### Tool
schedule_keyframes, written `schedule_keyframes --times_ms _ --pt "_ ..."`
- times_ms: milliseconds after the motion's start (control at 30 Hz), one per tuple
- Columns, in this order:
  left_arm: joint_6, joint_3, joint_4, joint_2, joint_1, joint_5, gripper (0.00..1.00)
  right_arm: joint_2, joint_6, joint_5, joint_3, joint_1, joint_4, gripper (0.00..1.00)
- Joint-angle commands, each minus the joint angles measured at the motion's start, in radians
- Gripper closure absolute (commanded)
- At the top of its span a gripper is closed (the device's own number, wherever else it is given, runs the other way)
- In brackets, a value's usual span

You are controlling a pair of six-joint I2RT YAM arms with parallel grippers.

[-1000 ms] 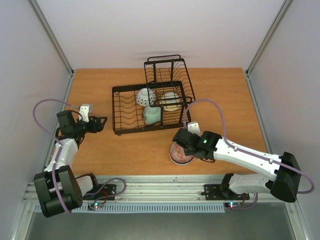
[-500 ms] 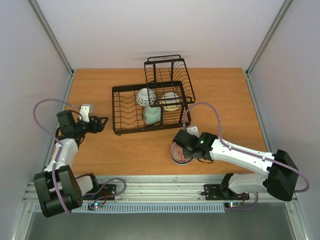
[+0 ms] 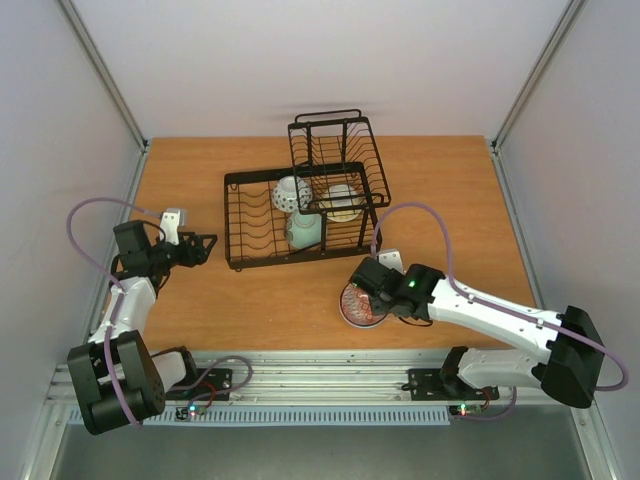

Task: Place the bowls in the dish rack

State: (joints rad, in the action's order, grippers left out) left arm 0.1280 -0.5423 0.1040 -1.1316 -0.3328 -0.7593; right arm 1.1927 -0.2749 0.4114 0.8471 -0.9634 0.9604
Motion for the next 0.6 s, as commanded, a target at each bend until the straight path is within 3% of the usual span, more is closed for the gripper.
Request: schedule_keyframes --times_ms 0,300,567 --pt "0.013 -0.022 -0.008 -0.003 -0.006 -0.026 0.24 -0.058 0.018 0.058 0.061 0.002 0.089 0.99" --pt "0.037 -0.041 0.032 -0.025 0.012 -0.094 0.24 -0.071 0.126 0.071 0.189 -0.064 0.050 0.99" --pt "0.162 -0.063 0.158 -0.022 0.139 -0.095 0.23 0.158 0.206 0.112 0.390 -0.191 -0.007 0.99"
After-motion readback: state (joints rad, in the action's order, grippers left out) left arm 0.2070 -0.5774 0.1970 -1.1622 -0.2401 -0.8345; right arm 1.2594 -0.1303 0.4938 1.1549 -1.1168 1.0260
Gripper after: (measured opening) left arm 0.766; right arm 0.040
